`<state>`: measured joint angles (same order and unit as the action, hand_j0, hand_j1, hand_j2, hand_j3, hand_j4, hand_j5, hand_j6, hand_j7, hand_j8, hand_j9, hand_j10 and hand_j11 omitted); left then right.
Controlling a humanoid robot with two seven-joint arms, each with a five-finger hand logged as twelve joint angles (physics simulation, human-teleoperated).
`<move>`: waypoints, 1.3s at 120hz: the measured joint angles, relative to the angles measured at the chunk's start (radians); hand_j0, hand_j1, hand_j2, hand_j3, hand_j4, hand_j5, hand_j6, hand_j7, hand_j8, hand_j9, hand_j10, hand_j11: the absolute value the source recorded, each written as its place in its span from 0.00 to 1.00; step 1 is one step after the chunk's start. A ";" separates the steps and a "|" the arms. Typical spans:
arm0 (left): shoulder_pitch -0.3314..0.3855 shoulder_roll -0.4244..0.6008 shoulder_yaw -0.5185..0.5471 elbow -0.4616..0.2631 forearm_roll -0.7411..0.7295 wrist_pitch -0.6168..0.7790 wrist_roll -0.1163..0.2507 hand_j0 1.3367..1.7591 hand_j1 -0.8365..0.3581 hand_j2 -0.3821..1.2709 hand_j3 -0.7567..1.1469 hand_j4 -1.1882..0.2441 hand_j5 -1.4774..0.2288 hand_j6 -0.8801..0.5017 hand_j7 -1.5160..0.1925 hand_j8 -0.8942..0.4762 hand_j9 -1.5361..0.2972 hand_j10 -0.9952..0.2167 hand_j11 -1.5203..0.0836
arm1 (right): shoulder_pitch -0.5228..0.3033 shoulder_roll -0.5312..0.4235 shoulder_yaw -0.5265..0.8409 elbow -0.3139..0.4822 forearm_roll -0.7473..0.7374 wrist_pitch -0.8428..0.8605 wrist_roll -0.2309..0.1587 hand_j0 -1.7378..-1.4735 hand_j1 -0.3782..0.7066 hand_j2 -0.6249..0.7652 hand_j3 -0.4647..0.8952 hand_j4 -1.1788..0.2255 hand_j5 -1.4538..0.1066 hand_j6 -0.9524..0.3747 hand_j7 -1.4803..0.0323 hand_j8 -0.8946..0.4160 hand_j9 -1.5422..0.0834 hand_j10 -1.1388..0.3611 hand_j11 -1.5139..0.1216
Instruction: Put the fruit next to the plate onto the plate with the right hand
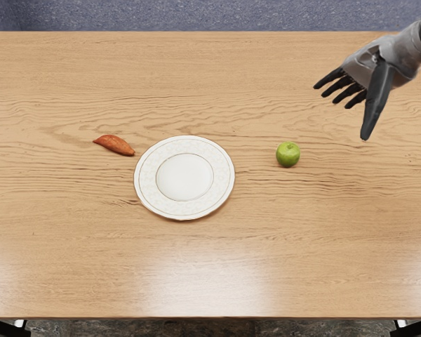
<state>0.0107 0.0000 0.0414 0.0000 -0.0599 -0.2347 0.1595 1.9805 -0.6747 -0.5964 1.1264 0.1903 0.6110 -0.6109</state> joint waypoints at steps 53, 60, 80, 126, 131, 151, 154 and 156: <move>0.001 0.000 0.000 0.000 0.000 0.000 0.000 0.76 0.98 0.23 0.40 0.82 0.86 0.63 0.88 0.64 0.83 0.81 0.94 | -0.118 0.329 0.101 -0.135 -0.138 -0.236 0.000 0.30 0.03 0.45 0.34 0.84 0.93 0.72 0.98 0.68 0.95 0.76 0.93; 0.000 0.000 0.000 0.000 0.000 0.000 0.000 0.76 0.98 0.23 0.40 0.82 0.86 0.63 0.88 0.64 0.83 0.81 0.94 | -0.131 0.363 0.072 -0.132 -0.144 -0.311 0.000 0.30 0.03 0.45 0.34 0.84 0.93 0.72 0.98 0.68 0.95 0.76 0.93; 0.000 0.000 0.000 0.000 0.000 0.000 0.000 0.76 0.98 0.23 0.40 0.82 0.86 0.63 0.88 0.64 0.83 0.81 0.94 | -0.201 0.398 0.044 -0.123 -0.184 -0.540 0.000 0.30 0.03 0.45 0.34 0.84 0.93 0.72 0.98 0.68 0.95 0.76 0.93; 0.000 0.000 0.000 0.000 0.000 0.000 0.000 0.76 0.98 0.23 0.40 0.82 0.86 0.63 0.88 0.64 0.83 0.81 0.94 | -0.360 0.455 0.047 -0.122 -0.315 -0.737 0.000 0.30 0.15 0.43 0.34 0.76 0.84 0.63 0.88 0.60 0.86 0.68 0.84; 0.000 0.000 0.000 0.000 0.000 0.000 0.000 0.76 0.98 0.23 0.40 0.82 0.86 0.63 0.88 0.64 0.83 0.81 0.94 | -0.367 0.466 0.048 -0.124 -0.320 -0.750 0.000 0.30 0.16 0.43 0.34 0.75 0.83 0.62 0.87 0.59 0.85 0.68 0.83; 0.001 0.000 0.000 0.000 0.000 0.000 0.000 0.76 0.98 0.23 0.40 0.82 0.86 0.63 0.88 0.64 0.83 0.81 0.94 | -0.392 0.484 0.048 -0.130 -0.345 -0.799 0.000 0.30 0.20 0.43 0.34 0.73 0.80 0.60 0.84 0.56 0.82 0.65 0.80; 0.000 0.000 0.000 0.000 0.000 0.000 0.000 0.76 0.98 0.23 0.40 0.82 0.86 0.63 0.88 0.64 0.83 0.81 0.94 | -0.398 0.485 0.048 -0.130 -0.356 -0.813 0.000 0.30 0.21 0.43 0.34 0.72 0.79 0.59 0.84 0.56 0.82 0.65 0.80; 0.001 0.000 0.000 0.000 0.000 0.000 0.000 0.76 0.98 0.23 0.40 0.82 0.86 0.63 0.88 0.64 0.83 0.81 0.94 | -0.401 0.485 0.048 -0.130 -0.361 -0.821 0.000 0.30 0.21 0.43 0.34 0.72 0.79 0.59 0.83 0.55 0.81 0.65 0.79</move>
<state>0.0115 0.0000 0.0413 0.0000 -0.0599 -0.2347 0.1595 1.5795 -0.1893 -0.5480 0.9964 -0.1712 -0.2098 -0.6109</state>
